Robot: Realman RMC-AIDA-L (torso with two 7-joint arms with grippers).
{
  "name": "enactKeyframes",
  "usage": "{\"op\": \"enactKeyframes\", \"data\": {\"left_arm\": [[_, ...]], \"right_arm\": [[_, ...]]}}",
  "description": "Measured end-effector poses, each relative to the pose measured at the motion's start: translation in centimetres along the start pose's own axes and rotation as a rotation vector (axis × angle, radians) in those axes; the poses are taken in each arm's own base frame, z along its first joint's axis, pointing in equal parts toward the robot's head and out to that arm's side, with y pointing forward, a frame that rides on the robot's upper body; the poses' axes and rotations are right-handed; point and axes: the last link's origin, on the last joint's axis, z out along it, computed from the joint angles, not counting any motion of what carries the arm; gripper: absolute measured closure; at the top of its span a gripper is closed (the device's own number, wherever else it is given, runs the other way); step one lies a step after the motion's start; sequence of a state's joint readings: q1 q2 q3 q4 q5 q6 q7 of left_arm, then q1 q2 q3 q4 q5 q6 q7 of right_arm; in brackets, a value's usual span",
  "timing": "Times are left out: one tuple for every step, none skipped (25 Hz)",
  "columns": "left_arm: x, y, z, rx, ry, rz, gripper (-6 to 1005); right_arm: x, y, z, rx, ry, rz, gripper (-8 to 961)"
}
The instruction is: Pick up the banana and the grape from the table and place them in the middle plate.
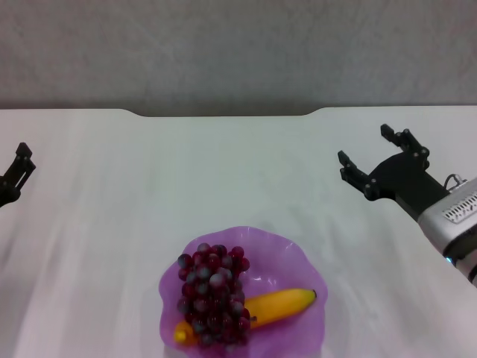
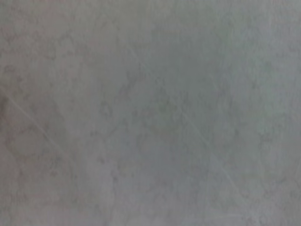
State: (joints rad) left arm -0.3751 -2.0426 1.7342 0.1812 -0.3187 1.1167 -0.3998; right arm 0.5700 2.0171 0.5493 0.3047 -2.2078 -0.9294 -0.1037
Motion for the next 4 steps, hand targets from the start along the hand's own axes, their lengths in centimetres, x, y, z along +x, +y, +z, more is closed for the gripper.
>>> {"op": "enactKeyframes", "data": {"left_arm": [[-0.03,0.02,0.01,0.0,-0.002,0.003,108],[-0.07,0.02,-0.01,0.0,-0.003,0.003,108],[-0.12,0.02,-0.04,0.001,-0.005,0.003,108],[-0.19,0.04,-0.06,0.001,-0.008,0.001,108]], "right_arm": [[-0.23,0.02,-0.16,0.006,-0.021,-0.004,92],[-0.32,0.04,-0.25,0.008,-0.031,-0.005,92],[-0.35,0.09,-0.29,0.008,-0.034,-0.005,92],[-0.33,0.14,-0.29,0.005,-0.032,-0.005,92]]}}
